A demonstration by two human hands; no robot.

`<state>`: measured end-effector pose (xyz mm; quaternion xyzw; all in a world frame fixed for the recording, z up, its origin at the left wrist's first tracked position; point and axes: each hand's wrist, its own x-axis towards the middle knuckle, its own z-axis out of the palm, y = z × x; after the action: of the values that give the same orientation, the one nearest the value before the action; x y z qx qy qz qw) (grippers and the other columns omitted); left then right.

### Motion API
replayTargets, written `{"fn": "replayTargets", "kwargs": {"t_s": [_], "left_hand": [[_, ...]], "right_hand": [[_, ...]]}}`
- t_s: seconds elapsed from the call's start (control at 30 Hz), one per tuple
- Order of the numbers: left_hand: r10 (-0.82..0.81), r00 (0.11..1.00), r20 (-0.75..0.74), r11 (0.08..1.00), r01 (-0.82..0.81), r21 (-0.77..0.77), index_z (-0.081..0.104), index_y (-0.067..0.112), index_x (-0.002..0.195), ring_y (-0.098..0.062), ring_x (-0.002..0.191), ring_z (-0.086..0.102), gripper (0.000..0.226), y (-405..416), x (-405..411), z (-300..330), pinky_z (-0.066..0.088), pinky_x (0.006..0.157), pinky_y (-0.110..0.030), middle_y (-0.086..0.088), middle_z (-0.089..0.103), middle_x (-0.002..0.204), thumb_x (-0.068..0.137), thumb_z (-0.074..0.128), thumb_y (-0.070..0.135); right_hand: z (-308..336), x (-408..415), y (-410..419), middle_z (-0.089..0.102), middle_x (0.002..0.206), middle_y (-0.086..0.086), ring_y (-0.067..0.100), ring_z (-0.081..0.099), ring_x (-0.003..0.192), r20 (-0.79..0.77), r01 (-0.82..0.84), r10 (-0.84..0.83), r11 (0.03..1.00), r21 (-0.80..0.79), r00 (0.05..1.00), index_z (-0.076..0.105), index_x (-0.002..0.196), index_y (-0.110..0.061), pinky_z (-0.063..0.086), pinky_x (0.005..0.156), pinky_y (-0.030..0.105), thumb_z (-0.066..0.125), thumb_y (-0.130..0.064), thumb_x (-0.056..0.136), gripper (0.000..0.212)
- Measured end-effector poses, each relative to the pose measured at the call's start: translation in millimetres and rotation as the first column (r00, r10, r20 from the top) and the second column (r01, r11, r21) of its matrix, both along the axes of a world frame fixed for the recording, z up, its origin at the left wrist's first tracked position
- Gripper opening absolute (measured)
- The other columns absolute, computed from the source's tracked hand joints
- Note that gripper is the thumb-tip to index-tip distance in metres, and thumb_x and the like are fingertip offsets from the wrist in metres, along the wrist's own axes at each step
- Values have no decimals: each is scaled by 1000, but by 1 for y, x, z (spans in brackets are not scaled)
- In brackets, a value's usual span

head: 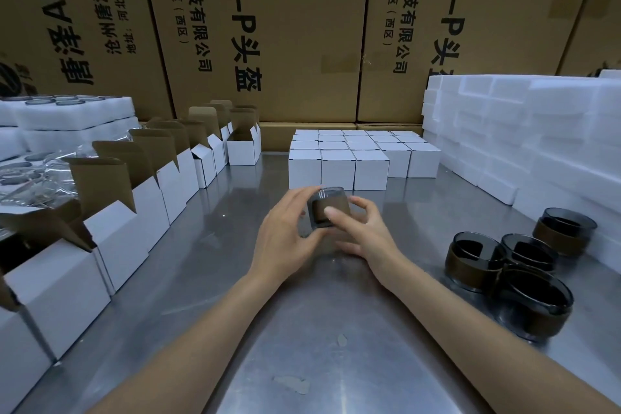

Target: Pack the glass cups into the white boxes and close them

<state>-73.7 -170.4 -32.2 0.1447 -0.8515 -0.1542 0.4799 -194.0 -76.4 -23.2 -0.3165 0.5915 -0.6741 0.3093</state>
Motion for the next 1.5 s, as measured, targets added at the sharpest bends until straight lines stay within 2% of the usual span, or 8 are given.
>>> {"fn": "replayTargets", "kwargs": {"t_s": [0.23,0.37,0.53,0.73,0.9,1.1,1.37,1.5], "left_hand": [[-4,998,-69,962,23,274,52,35,126,-2,84,62,59,-5,-2,-1,48,80,-23,31,53,116,74,80,34],[-58,998,36,950,44,311,47,33,136,-6,96,61,65,-6,-3,-3,49,87,-29,19,56,125,78,77,31],[-87,993,74,947,59,317,43,30,141,-7,75,52,69,-3,-3,-2,51,74,-26,16,58,118,80,73,31],[-188,982,23,865,154,477,47,34,136,-13,82,60,60,-2,1,2,52,76,-24,14,60,113,76,47,31],[-189,981,35,817,138,559,50,39,112,-12,94,65,29,-1,0,2,51,90,-44,4,67,113,83,43,39],[-173,964,201,858,47,512,43,36,102,-10,94,61,24,-1,1,0,49,88,-42,14,61,107,78,43,40],[-87,985,147,776,-25,630,50,29,83,-29,88,59,17,-7,1,-1,48,80,-47,-5,64,87,80,33,32],[-15,992,122,767,-67,638,57,19,73,-20,81,57,29,-14,-2,-2,45,77,-36,3,63,77,95,37,16]], "right_hand": [[13,-15,7,70,116,3,16,68,103,203,-331,312,942,65,928,62,117,-17,49,78,28,52,-38,92,34],[6,-11,6,70,108,6,16,70,96,109,-190,195,980,-56,975,64,108,-16,54,78,26,66,-24,87,23],[-4,2,0,62,116,0,15,63,106,-154,97,-103,994,-47,983,57,119,-18,53,92,35,84,-23,70,55],[-7,2,-2,55,120,0,14,57,110,-272,119,-140,989,-90,952,47,124,-18,51,90,26,86,-17,68,68],[-10,5,-4,47,114,-6,7,50,102,-477,96,-92,995,-15,874,31,115,-26,40,72,2,83,-18,70,69],[-13,5,-4,40,118,-2,15,48,105,-639,133,-13,981,140,769,26,126,-20,45,86,28,80,-23,70,77],[-15,8,-6,41,127,-3,16,50,112,-717,133,58,969,207,695,30,127,-25,46,93,35,81,-35,64,82],[-14,10,-7,45,127,-7,12,51,115,-656,62,120,967,248,745,27,129,-33,45,97,37,77,-56,56,92]]}}
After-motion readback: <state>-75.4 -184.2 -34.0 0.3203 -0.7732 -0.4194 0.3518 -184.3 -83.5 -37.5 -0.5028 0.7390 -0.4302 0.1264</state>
